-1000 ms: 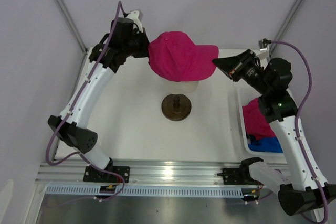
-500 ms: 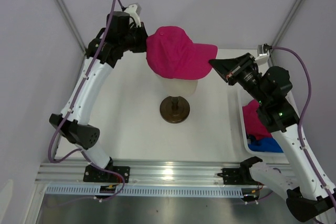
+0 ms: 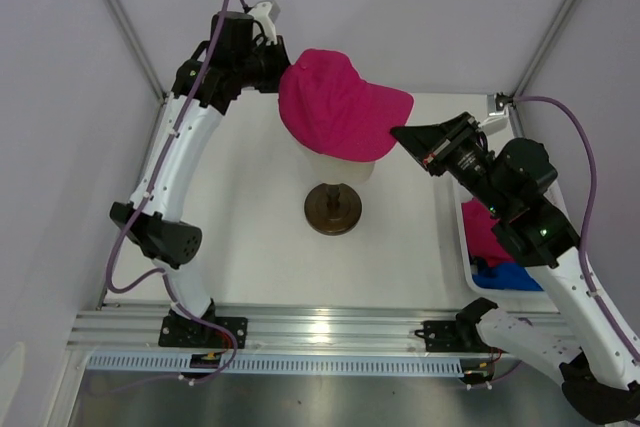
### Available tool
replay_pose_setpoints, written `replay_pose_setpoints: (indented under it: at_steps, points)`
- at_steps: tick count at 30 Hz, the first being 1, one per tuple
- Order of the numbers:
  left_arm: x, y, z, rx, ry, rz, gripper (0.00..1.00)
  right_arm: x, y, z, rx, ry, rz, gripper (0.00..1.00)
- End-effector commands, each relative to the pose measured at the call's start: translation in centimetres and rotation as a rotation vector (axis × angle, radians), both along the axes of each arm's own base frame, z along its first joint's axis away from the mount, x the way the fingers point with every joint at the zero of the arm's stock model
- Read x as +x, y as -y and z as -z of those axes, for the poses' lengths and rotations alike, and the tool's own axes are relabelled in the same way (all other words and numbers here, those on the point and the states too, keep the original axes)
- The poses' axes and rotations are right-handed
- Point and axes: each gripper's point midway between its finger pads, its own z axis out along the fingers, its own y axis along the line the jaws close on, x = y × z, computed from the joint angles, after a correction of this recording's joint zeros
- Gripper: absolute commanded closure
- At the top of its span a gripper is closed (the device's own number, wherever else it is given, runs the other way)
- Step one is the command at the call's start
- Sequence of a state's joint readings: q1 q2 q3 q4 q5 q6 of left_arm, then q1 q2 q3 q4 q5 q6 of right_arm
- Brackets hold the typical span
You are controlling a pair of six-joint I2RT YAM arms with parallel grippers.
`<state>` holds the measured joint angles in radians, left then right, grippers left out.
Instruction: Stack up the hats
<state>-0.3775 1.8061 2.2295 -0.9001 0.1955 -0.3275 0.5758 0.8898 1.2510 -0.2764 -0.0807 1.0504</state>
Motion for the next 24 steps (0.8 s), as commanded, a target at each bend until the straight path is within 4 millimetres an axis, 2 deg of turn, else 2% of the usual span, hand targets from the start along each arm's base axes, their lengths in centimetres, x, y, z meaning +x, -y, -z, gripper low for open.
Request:
replay_pose_setpoints:
  at_steps: [1,3,11,14,18,20,24]
  points:
    - [0.4,-0.7,0.2,0.023,0.01,-0.002,0.84,-0.9,0.6,0.0,-0.034,0.025,0.025,1.0]
    - [0.5,-0.8,0.8,0.03,0.001,-0.008,0.84,-0.9,0.4,1.1,-0.041,0.008,0.018,1.0]
    - [1.2,-0.4,0.8,0.023,0.013,-0.003,0.84,-1.6,2.5,1.3,-0.037,0.011,0.092,1.0]
    - [1.5,-0.2,1.5,0.026,0.0,0.003,0.84,-1.5,2.1,3.1,-0.036,-0.031,0.078,1.0]
    - [2.2,0.1,3.6,0.043,-0.05,0.004,0.83,-1.1,1.2,6.1,-0.023,-0.113,0.052,1.0]
    - [2.3,0.1,4.4,0.051,-0.072,-0.001,0.83,-1.0,1.0,7.0,-0.027,-0.129,0.051,1.0]
    - [2.4,0.1,5.8,0.063,-0.1,0.0,0.83,-0.8,1.7,7.5,-0.043,-0.131,0.087,1.0]
